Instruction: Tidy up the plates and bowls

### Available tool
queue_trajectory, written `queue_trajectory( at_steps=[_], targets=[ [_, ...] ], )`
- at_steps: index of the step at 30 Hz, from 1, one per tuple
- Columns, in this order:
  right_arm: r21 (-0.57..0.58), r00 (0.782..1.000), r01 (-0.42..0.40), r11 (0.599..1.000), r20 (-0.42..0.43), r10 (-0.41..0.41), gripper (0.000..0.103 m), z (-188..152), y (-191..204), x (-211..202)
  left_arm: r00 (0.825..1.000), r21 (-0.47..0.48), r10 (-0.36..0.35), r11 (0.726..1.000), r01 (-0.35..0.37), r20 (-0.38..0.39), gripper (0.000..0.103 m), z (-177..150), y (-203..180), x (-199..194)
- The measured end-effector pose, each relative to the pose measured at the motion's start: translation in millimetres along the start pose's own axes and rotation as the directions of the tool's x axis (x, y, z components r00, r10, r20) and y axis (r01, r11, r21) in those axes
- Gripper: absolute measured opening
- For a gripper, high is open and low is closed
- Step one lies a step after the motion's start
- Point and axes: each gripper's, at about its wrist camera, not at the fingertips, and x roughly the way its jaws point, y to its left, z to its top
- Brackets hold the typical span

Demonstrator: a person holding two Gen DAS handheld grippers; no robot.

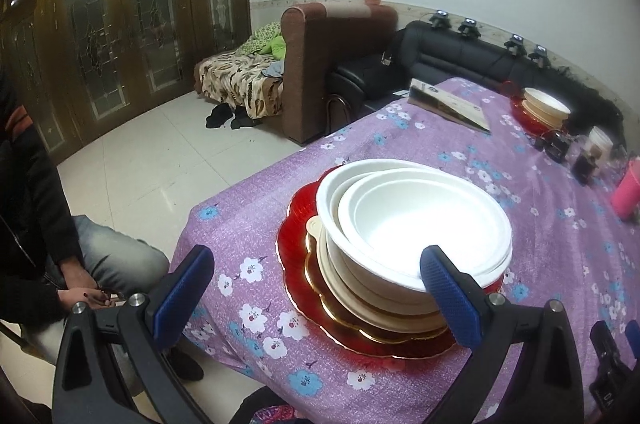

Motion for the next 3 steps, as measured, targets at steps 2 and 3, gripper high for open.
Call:
queue_trajectory(
  at_steps=[2,3],
  targets=[
    [-0.002,1.000,0.002,1.000,-0.001,-0.002,0.103,-0.5,-0.5,1.9,1.000,0.000,0.004,1.000,-0.004,-0.002,0.103,-0.3,-0.2,1.2],
    [-0.001,1.000,0.003,1.000,-0.001,-0.003,0.103,-0.6,-1.0,2.7,1.000,-0.001,0.007,1.000,-0.007,-0.002,0.103,0.0,0.3,1.6]
  ],
)
